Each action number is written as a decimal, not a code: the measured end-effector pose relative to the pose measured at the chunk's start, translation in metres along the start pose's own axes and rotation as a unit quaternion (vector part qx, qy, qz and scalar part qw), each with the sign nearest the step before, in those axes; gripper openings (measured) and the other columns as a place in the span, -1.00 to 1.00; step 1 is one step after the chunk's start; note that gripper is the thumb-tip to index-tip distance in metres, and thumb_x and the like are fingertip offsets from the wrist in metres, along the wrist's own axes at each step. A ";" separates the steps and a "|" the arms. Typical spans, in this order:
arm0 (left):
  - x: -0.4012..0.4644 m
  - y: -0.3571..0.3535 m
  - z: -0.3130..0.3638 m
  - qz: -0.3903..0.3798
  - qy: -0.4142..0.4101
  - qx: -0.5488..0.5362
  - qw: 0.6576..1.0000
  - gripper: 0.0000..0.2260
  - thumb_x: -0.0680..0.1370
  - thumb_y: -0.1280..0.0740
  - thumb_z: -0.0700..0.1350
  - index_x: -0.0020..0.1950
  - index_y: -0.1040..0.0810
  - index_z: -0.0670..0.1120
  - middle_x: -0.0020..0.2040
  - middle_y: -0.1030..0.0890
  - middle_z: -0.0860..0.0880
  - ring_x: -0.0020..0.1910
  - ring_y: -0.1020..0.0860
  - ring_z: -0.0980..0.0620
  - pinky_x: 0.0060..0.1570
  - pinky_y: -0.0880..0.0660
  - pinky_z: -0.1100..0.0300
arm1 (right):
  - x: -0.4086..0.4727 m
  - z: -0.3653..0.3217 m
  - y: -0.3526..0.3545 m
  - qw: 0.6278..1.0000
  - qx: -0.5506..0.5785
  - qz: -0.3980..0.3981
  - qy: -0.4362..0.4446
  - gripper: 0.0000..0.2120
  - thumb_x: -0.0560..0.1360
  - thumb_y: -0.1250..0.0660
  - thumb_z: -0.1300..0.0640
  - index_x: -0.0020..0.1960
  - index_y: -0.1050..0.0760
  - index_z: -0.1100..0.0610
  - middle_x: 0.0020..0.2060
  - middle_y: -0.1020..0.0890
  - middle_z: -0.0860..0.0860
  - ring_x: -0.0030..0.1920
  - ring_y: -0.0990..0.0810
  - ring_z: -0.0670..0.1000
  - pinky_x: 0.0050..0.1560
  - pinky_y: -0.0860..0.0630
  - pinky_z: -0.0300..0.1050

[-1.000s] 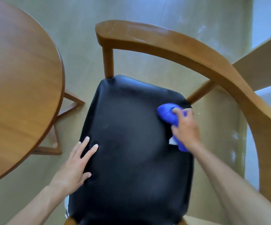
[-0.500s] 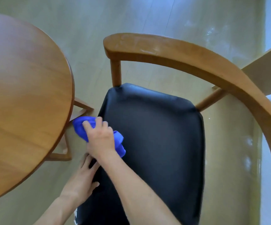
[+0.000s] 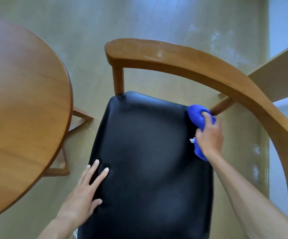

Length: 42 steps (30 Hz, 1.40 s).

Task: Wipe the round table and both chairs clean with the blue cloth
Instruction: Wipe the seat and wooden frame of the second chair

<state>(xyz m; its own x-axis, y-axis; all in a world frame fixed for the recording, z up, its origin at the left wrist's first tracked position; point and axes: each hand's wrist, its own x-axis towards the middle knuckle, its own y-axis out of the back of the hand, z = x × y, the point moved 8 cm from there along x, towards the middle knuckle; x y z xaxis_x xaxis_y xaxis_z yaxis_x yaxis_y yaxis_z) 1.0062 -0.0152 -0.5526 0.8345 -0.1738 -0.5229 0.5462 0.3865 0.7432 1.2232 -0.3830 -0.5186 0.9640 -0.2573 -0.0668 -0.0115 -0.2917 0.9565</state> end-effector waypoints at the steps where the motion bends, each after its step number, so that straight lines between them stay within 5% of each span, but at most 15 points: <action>1: 0.000 0.000 0.001 -0.002 -0.001 0.000 1.000 -0.12 0.53 -0.37 -0.09 0.44 0.32 0.25 0.42 0.51 0.27 0.46 0.40 0.20 0.16 -0.36 0.43 | -0.007 0.011 0.002 0.999 0.010 0.014 -0.045 -0.48 0.41 -0.29 0.23 0.35 -0.35 0.00 0.23 -0.38 0.15 0.09 -0.47 0.26 0.05 -0.45 0.05; 4: 0.000 0.000 0.003 -0.001 -0.003 0.001 1.000 -0.14 0.56 -0.33 -0.10 0.42 0.36 0.25 0.40 0.53 0.27 0.45 0.43 0.19 0.21 -0.36 0.41 | -0.019 0.003 -0.007 0.979 0.066 0.054 -0.187 -0.48 0.43 -0.27 0.22 0.38 -0.32 0.05 0.26 -0.34 0.20 0.08 -0.49 0.30 0.08 -0.43 0.07; 6: 0.000 0.001 0.004 -0.001 -0.003 -0.001 1.000 -0.14 0.56 -0.33 -0.09 0.42 0.37 0.22 0.41 0.53 0.25 0.46 0.42 0.18 0.25 -0.31 0.39 | -0.031 -0.041 -0.019 0.974 0.098 0.057 -0.196 -0.48 0.42 -0.27 0.23 0.37 -0.33 0.06 0.26 -0.31 0.18 0.05 -0.50 0.29 0.08 -0.45 0.07; 8: -0.001 0.001 0.003 0.000 -0.005 0.007 1.000 -0.14 0.56 -0.33 -0.07 0.43 0.38 0.19 0.41 0.53 0.22 0.47 0.41 0.15 0.24 -0.33 0.39 | -0.058 -0.118 -0.044 0.990 0.106 -0.002 -0.090 -0.48 0.41 -0.29 0.22 0.36 -0.35 0.04 0.25 -0.31 0.14 0.04 -0.49 0.25 0.04 -0.48 0.08; 10: -0.001 -0.002 0.002 -0.003 -0.009 0.007 1.000 -0.12 0.55 -0.34 -0.07 0.45 0.38 0.12 0.43 0.53 0.18 0.47 0.40 0.13 0.27 -0.30 0.36 | -0.095 -0.208 -0.072 0.987 0.074 -0.085 0.117 -0.46 0.38 -0.31 0.23 0.35 -0.37 0.03 0.27 -0.34 0.15 0.04 -0.46 0.23 -0.03 -0.48 0.08; 12: 0.001 -0.001 0.000 0.007 -0.013 0.007 1.000 -0.11 0.54 -0.36 -0.06 0.45 0.39 0.02 0.44 0.51 0.14 0.47 0.38 0.13 0.35 -0.23 0.32 | -0.117 -0.264 -0.088 0.935 0.002 -0.147 0.323 -0.46 0.38 -0.30 0.24 0.35 -0.40 0.02 0.27 -0.39 0.17 0.02 -0.46 0.21 -0.10 -0.44 0.05; 14: 0.000 0.000 -0.001 0.009 -0.017 0.015 1.000 -0.10 0.55 -0.35 -0.03 0.44 0.40 0.03 0.44 0.52 0.14 0.47 0.36 0.13 0.38 -0.19 0.31 | -0.094 -0.261 -0.083 0.908 -0.036 -0.145 0.391 -0.47 0.40 -0.27 0.25 0.35 -0.41 0.00 0.25 -0.43 0.14 -0.01 -0.45 0.18 -0.11 -0.43 0.02; 21: -0.002 0.002 0.003 -0.001 -0.025 0.016 1.000 -0.13 0.55 -0.35 -0.01 0.44 0.37 0.15 0.43 0.51 0.19 0.48 0.35 0.16 0.12 -0.38 0.45 | 0.024 -0.096 -0.025 0.993 -0.068 -0.045 0.089 -0.44 0.46 -0.25 0.21 0.44 -0.30 -0.04 0.26 -0.38 0.13 0.13 -0.48 0.22 0.12 -0.46 0.04; 27: -0.003 0.004 0.006 -0.012 -0.014 0.019 1.000 -0.13 0.57 -0.32 -0.01 0.42 0.43 0.16 0.39 0.58 0.19 0.48 0.39 0.12 0.23 -0.36 0.39 | -0.013 0.001 0.002 0.995 -0.074 0.012 -0.066 -0.46 0.48 -0.26 0.21 0.44 -0.26 0.10 0.17 -0.39 0.28 0.01 -0.47 0.29 0.00 -0.42 0.09; 31: -0.003 -0.001 0.001 -0.010 -0.013 -0.010 1.000 -0.14 0.57 -0.32 -0.06 0.41 0.41 0.23 0.37 0.58 0.24 0.46 0.44 0.15 0.29 -0.27 0.38 | -0.014 -0.031 -0.009 0.984 0.030 0.041 -0.172 -0.48 0.47 -0.25 0.23 0.42 -0.26 0.13 0.23 -0.33 0.26 0.09 -0.47 0.33 0.05 -0.42 0.07; 36: -0.004 -0.003 -0.005 0.000 -0.012 -0.064 0.998 -0.12 0.53 -0.38 -0.10 0.46 0.29 0.28 0.44 0.47 0.28 0.47 0.38 0.22 0.32 -0.21 0.36 | -0.065 -0.181 -0.057 0.994 0.026 -0.043 0.092 -0.47 0.43 -0.30 0.20 0.39 -0.33 0.08 0.21 -0.36 0.16 0.03 -0.46 0.21 -0.05 -0.50 0.04; 39: -0.014 0.009 -0.023 0.073 0.061 -0.259 0.961 -0.18 0.42 -0.42 -0.31 0.55 -0.08 0.06 0.55 0.07 0.20 0.53 -0.01 0.17 0.43 -0.19 0.20 | -0.151 -0.219 -0.068 0.968 0.035 -0.079 0.234 -0.49 0.26 -0.38 0.24 0.22 -0.52 0.08 0.09 -0.52 0.16 -0.16 -0.53 0.17 -0.25 -0.55 -0.01; 42: -0.027 0.018 -0.044 0.163 0.147 -0.345 0.913 -0.33 0.37 -0.21 -0.51 0.43 -0.27 -0.10 0.51 -0.19 0.10 0.46 -0.22 0.12 0.40 -0.22 0.17 | -0.252 -0.204 -0.072 0.922 0.050 -0.113 0.367 -0.51 0.17 -0.35 0.24 0.10 -0.57 0.03 -0.03 -0.57 0.13 -0.29 -0.48 0.11 -0.30 -0.48 -0.11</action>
<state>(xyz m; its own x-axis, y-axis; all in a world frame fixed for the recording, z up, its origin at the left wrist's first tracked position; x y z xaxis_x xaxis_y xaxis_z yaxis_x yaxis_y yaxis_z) 0.9902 0.0363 -0.5437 0.8337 0.2636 -0.4853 0.0115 0.8703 0.4925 1.0351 -0.1088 -0.5124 0.8645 0.5024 -0.0152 0.2221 -0.3547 0.9082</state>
